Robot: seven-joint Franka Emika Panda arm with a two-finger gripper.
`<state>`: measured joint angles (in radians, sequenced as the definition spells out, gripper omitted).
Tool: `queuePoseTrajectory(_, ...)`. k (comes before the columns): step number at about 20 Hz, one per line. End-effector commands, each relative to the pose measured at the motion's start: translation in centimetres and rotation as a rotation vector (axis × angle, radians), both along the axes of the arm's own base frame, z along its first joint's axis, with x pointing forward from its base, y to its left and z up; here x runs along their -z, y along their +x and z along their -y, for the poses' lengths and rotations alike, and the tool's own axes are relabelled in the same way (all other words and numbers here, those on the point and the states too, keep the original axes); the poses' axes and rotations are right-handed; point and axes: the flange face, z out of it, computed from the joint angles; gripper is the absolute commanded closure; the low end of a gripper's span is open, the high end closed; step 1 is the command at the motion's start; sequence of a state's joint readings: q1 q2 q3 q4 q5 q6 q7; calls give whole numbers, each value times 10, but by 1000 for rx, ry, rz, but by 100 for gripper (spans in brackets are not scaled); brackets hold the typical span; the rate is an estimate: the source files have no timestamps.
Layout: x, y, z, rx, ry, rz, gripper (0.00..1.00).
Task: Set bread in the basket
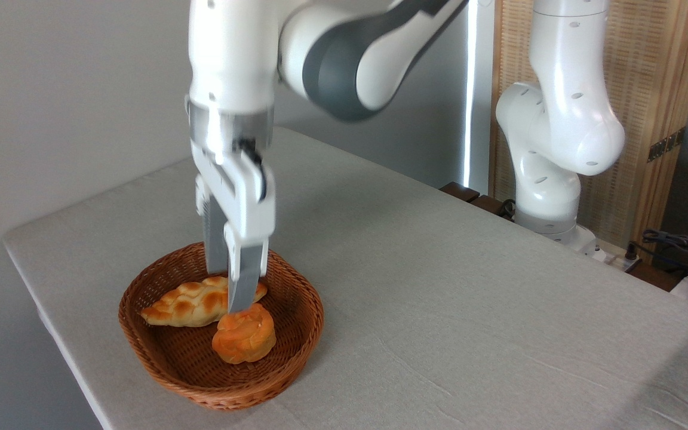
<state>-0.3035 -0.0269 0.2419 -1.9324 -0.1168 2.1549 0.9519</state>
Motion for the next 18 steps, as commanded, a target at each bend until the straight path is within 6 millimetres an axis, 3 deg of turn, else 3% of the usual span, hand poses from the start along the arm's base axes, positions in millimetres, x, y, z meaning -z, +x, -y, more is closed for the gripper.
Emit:
queuePoseTrajectory(1,-54,-4,-16,-149,-49,-55,0)
queuePoseTrajectory(3,-73,-10,-9,-133,-37,-106,0)
queuePoseTrajectory(5,-92,-20,-26,-151,-3,-180,0)
queuePoseTrajectory(7,-107,-28,-30,-155,3,-218,0)
queuePoseTrajectory(13,-105,-32,-13,-193,126,-250,0)
queuePoseTrajectory(18,-102,-32,-11,-197,134,-263,0)
